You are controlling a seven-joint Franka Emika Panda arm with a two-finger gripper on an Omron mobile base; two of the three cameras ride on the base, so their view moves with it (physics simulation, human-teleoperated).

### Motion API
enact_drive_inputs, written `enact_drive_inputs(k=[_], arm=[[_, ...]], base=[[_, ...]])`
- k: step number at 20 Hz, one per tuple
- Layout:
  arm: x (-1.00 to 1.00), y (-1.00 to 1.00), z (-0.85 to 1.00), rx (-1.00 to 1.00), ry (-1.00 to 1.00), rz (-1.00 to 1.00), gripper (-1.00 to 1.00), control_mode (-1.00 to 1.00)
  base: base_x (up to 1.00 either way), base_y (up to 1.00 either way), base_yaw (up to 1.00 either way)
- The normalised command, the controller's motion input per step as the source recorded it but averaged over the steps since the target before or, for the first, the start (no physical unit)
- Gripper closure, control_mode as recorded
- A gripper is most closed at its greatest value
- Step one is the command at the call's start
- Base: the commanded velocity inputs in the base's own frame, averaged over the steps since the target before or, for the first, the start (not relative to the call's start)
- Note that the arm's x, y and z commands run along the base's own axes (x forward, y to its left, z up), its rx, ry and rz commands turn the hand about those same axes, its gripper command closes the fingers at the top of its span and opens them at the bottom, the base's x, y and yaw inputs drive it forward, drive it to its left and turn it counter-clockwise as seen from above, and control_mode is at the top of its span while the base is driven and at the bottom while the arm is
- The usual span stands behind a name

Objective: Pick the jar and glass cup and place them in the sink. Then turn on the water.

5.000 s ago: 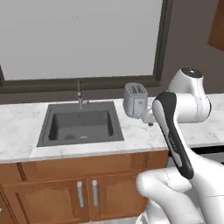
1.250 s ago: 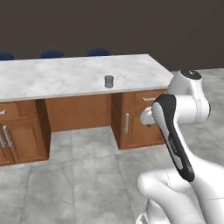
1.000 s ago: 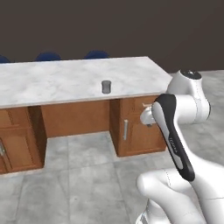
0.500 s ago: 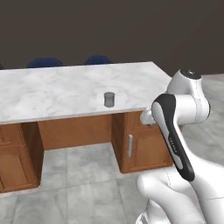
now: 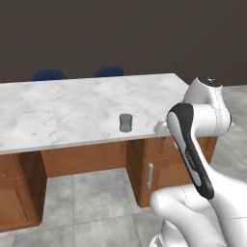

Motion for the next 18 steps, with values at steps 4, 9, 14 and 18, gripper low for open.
enact_drive_inputs(k=[4,9,14,18], arm=[[0.00,0.00,0.00,0.00,0.00,0.00,-1.00,1.00],[0.00,0.00,0.00,0.00,0.00,0.00,-1.00,1.00],[0.00,0.00,0.00,0.00,0.00,0.00,-1.00,1.00],[0.00,0.00,0.00,0.00,0.00,0.00,-1.00,1.00]], base=[[0.56,0.00,0.00],[0.35,-0.11,-0.06],[0.28,-0.20,-0.06],[0.42,-0.28,-0.03]])
